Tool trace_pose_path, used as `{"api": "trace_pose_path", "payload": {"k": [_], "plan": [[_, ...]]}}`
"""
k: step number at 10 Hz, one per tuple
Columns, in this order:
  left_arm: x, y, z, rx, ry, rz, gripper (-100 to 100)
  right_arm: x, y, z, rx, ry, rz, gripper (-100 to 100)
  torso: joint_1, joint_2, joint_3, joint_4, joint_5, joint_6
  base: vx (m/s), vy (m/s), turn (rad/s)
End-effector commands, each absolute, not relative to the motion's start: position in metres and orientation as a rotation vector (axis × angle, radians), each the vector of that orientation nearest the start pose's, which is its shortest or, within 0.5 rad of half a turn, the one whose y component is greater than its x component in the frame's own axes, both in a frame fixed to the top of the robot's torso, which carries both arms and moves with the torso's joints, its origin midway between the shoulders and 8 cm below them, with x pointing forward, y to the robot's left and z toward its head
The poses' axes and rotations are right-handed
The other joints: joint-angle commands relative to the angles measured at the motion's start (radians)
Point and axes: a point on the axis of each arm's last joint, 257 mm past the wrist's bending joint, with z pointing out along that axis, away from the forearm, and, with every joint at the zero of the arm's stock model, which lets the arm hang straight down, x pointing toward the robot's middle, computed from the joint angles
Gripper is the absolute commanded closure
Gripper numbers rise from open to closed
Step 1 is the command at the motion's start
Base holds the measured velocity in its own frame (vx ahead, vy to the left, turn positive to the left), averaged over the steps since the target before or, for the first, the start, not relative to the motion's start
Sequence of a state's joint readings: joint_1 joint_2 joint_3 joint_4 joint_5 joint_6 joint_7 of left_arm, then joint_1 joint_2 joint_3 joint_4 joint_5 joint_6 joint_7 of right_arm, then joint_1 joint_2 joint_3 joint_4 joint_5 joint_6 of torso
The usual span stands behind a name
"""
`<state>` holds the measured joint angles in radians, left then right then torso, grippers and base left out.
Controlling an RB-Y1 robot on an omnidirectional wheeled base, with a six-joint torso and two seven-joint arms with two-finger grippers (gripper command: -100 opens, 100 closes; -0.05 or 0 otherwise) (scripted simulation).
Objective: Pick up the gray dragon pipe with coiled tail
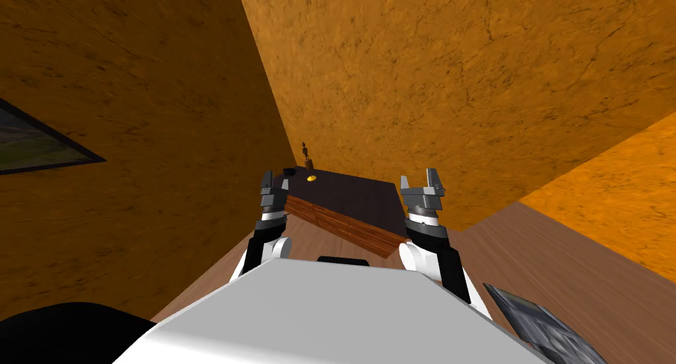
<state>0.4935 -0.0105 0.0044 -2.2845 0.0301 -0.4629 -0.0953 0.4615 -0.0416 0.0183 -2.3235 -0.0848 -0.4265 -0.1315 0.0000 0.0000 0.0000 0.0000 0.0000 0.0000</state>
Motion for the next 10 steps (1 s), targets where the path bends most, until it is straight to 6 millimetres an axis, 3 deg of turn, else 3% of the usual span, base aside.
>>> {"api": "trace_pose_path", "payload": {"k": [1,5,6,8,9,10], "plan": [[0.349,0.286,0.022,-0.669,0.627,-1.225,0,0.356,-0.265,0.031,0.715,0.622,1.509,-100,0.0,0.0,0.0,0.0,0.0,0.0,-0.063,0.016,0.13],[0.349,0.286,0.022,-0.669,0.627,-1.225,0,0.372,-0.246,-0.017,0.695,0.818,1.467,-100,0.0,0.009,0.005,0.002,0.0,0.0,-0.129,0.001,0.139],[0.349,0.286,0.022,-0.669,0.627,-1.225,0,0.372,-0.246,-0.017,0.695,0.818,1.467,-100,0.0,0.009,0.005,0.002,0.0,0.0,-0.09,0.02,0.055],[0.349,0.286,0.022,-0.669,0.627,-1.225,0,0.38,-0.236,-0.054,0.686,0.95,1.43,-100,0.002,0.006,0.004,0.001,0.0,0.0,-0.1,0.04,0.176],[0.349,0.286,0.022,-0.669,0.627,-1.225,0,0.381,-0.236,-0.055,0.688,0.952,1.429,-100,0.002,0.007,0.004,0.002,0.0,0.0,-0.094,0.022,0.079],[0.349,0.286,0.022,-0.669,0.627,-1.225,0,0.384,-0.231,-0.077,0.684,1.024,1.407,-100,0.001,0.007,0.004,0.002,0.0,0.0,-0.101,0.028,0.139]]}}
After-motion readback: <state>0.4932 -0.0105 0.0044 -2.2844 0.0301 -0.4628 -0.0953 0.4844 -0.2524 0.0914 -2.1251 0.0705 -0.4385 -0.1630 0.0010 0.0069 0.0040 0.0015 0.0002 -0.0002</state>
